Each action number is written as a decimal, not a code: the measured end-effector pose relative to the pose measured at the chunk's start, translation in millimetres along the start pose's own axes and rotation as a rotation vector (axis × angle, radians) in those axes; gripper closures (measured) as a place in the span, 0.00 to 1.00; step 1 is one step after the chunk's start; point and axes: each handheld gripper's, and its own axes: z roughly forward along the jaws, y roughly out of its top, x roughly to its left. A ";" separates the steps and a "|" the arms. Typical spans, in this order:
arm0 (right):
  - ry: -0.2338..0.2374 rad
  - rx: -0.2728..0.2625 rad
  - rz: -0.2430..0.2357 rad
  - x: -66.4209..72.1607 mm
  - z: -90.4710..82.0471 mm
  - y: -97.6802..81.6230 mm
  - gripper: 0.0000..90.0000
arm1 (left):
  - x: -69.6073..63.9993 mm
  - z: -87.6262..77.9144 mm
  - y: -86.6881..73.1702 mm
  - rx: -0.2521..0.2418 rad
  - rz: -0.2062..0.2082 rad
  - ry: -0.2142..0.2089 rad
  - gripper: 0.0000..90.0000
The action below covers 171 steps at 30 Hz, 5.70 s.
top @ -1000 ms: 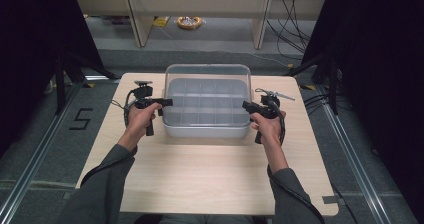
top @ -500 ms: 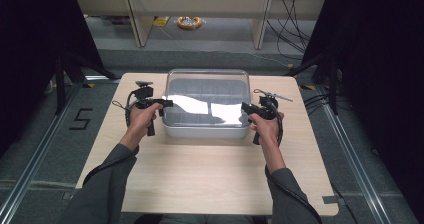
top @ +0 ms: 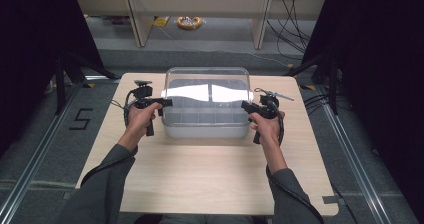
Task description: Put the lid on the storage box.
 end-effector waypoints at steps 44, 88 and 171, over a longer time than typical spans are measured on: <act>-0.007 0.013 0.060 1.1 7.9 -7.1 0.62 | -1.1 9.9 -11.9 0.009 0.095 0.054 0.56; -0.011 0.002 0.020 -9.4 -4.8 -4.2 0.56 | -3.3 1.4 -10.2 -0.006 0.137 0.030 0.37; 0.122 0.038 -0.180 11.8 -80.9 -79.0 0.19 | -15.1 -82.2 -169.9 0.012 0.422 -0.166 0.17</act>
